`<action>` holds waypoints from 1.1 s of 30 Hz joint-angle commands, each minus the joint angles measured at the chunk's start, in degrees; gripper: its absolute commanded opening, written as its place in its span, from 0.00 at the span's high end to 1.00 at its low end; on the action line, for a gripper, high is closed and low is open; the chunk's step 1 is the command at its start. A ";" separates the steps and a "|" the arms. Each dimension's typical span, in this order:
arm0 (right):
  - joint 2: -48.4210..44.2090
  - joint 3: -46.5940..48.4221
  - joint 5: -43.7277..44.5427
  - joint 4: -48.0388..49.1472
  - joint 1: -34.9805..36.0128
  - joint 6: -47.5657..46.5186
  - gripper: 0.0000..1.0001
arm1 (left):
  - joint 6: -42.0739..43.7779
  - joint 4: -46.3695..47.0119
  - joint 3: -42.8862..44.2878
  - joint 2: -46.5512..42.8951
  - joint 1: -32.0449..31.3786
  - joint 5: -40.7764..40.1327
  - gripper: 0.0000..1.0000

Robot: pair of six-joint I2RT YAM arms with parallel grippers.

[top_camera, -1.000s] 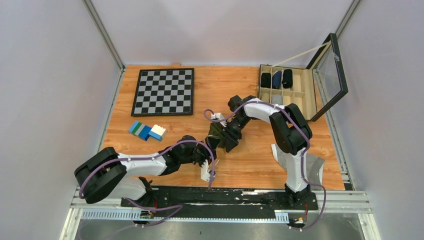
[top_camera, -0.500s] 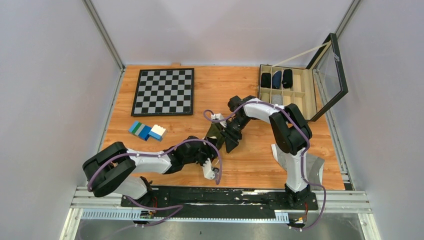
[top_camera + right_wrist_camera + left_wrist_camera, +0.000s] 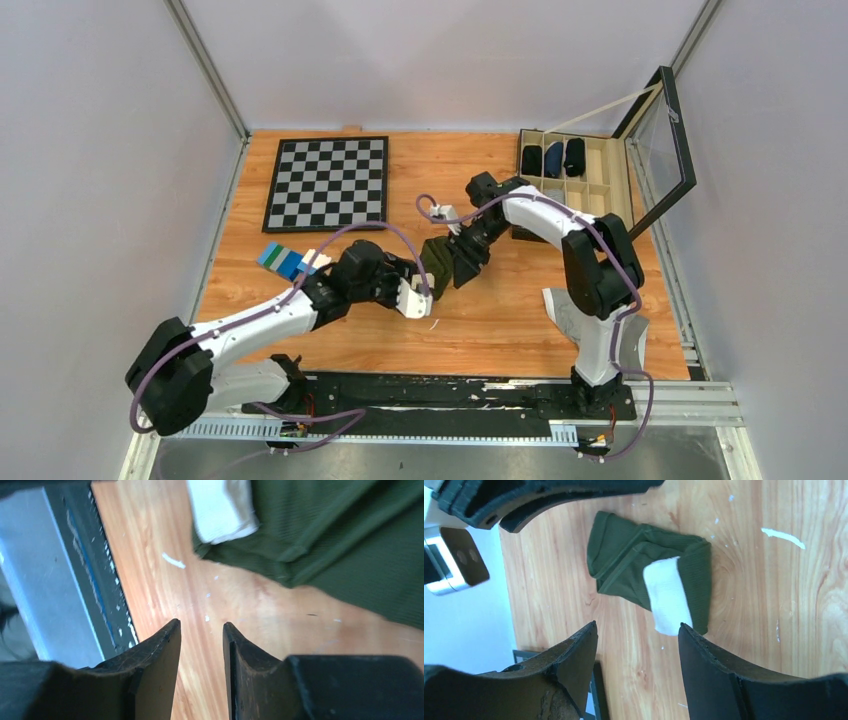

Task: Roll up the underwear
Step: Roll the underwear to the center of the board.

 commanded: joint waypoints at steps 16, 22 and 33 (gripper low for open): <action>12.81 14.87 7.29 6.99 -4.41 14.58 0.75 | -21.91 -30.30 26.17 24.97 13.31 34.05 0.36; 16.68 18.73 7.02 6.62 -4.41 15.28 0.78 | -28.23 -22.73 27.79 30.34 12.46 30.06 0.45; 21.76 24.92 6.91 5.82 -4.35 15.71 0.78 | -26.81 -25.99 30.19 33.67 7.87 28.60 0.61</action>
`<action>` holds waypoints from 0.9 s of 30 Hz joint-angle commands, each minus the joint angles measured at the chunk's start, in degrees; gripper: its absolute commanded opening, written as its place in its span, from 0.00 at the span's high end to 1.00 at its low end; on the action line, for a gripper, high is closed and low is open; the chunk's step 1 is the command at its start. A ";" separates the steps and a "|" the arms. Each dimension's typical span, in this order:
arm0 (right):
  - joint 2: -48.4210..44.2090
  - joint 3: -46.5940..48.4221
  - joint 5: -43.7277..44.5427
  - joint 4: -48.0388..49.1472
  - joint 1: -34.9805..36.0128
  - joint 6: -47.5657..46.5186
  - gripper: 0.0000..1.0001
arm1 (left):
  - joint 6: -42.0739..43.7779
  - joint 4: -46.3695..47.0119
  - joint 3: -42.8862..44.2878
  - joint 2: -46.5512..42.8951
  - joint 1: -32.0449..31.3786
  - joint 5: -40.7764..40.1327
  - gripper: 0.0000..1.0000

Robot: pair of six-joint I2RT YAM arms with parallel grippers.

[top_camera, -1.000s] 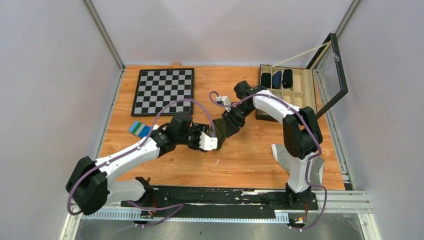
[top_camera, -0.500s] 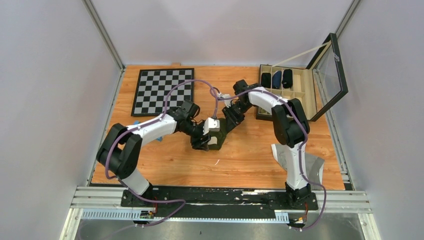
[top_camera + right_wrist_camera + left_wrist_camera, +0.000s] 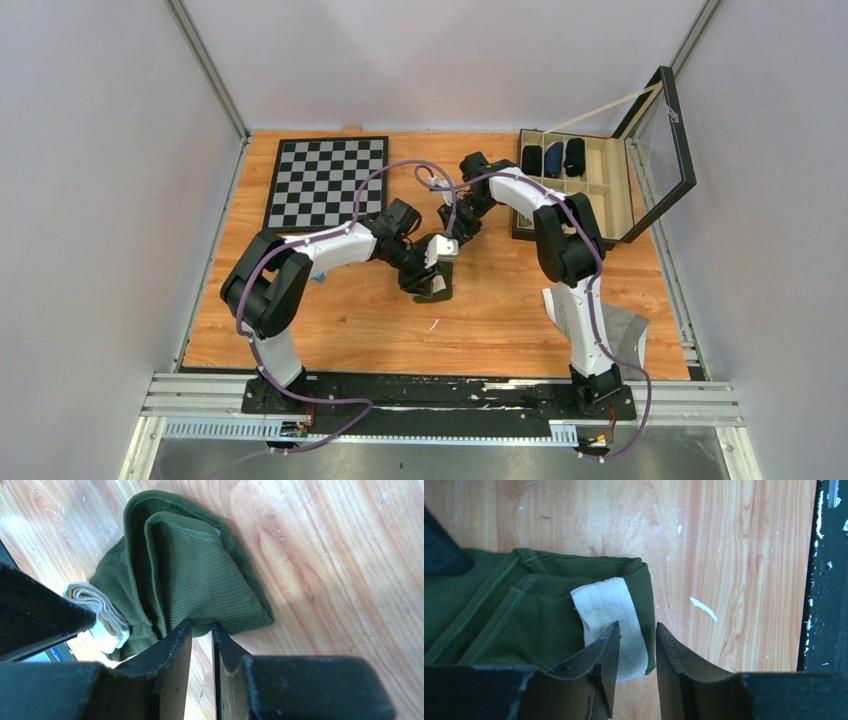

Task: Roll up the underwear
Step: Roll the underwear to the center of the board.

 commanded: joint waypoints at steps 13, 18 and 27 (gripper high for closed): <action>0.04 0.48 -1.29 -0.43 -0.10 -0.37 0.75 | -5.15 9.22 -3.39 0.59 -6.81 -9.79 0.52; -4.82 3.59 -2.37 -8.08 -4.51 -2.10 0.71 | -3.70 0.97 1.71 4.89 -7.30 -8.87 0.52; -31.93 -12.37 -5.69 -5.48 -19.69 -14.31 0.60 | -1.34 -14.40 14.26 13.33 -6.53 0.61 0.50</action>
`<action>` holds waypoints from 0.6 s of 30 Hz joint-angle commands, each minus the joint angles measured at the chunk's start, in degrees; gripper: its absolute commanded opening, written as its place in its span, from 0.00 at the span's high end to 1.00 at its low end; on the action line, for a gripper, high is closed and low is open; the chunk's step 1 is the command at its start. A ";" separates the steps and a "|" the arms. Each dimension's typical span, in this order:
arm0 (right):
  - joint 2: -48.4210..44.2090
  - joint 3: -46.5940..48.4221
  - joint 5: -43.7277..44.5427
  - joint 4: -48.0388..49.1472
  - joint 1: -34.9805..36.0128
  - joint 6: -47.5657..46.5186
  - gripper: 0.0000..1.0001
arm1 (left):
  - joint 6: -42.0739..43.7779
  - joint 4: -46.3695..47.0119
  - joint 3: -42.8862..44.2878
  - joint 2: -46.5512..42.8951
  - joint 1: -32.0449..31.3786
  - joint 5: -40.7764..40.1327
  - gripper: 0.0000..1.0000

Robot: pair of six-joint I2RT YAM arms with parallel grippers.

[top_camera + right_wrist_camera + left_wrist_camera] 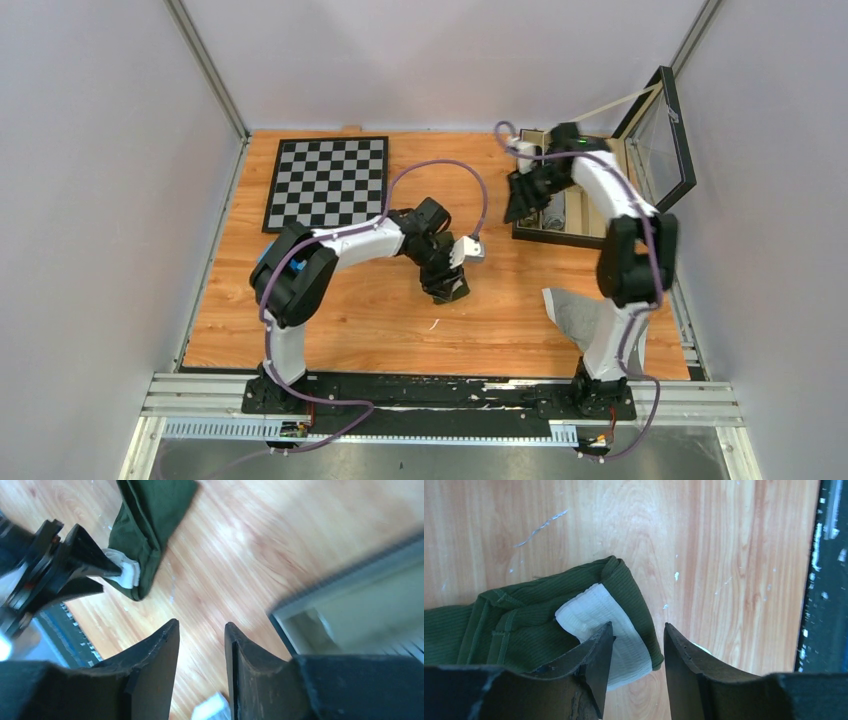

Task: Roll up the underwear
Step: Roll the underwear to the center of the board.

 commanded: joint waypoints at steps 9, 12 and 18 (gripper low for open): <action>-42.29 -41.81 4.75 27.40 5.75 -22.01 0.57 | 8.46 -37.32 25.72 24.33 3.02 14.35 0.51; -39.73 -43.48 4.22 21.68 11.15 -31.89 0.58 | 9.10 -41.33 29.69 28.77 4.67 17.58 0.51; -35.98 -46.17 10.30 24.28 25.03 -39.14 0.56 | 12.71 -51.44 38.81 36.48 6.60 20.13 0.51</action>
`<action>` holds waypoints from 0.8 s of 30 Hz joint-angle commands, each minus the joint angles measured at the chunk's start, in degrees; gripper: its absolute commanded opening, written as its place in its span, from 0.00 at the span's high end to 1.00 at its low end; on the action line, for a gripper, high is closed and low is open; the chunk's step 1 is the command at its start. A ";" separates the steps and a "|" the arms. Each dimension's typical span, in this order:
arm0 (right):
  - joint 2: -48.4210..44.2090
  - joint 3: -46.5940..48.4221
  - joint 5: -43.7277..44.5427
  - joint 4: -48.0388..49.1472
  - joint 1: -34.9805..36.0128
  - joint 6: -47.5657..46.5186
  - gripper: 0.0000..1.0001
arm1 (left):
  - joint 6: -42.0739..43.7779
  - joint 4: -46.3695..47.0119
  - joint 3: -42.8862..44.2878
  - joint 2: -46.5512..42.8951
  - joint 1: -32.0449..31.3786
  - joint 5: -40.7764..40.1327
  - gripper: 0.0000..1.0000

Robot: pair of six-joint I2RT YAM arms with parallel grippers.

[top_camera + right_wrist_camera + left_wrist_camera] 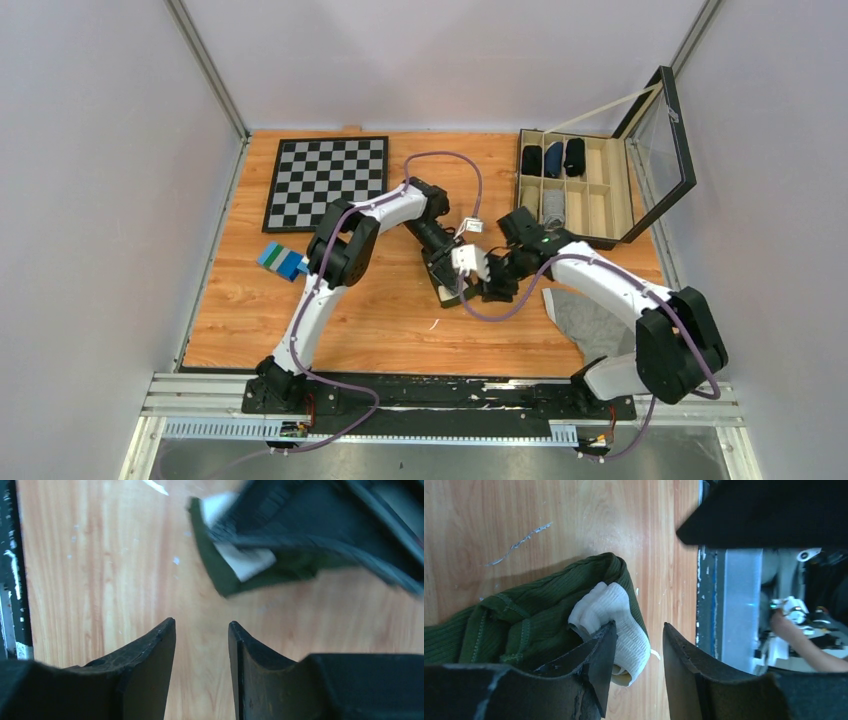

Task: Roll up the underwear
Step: Roll the underwear to the center of the board.

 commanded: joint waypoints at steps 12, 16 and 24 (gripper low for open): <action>8.54 -0.74 6.06 10.26 12.32 -11.31 0.53 | 7.53 -18.91 10.05 13.86 0.69 -1.96 0.51; 8.61 -0.60 5.76 10.22 12.80 -11.04 0.53 | 7.45 -18.75 9.91 13.97 0.83 -2.33 0.51; 9.48 0.68 4.71 6.81 15.83 -11.38 0.52 | 7.06 -18.87 10.27 14.36 1.02 -2.76 0.51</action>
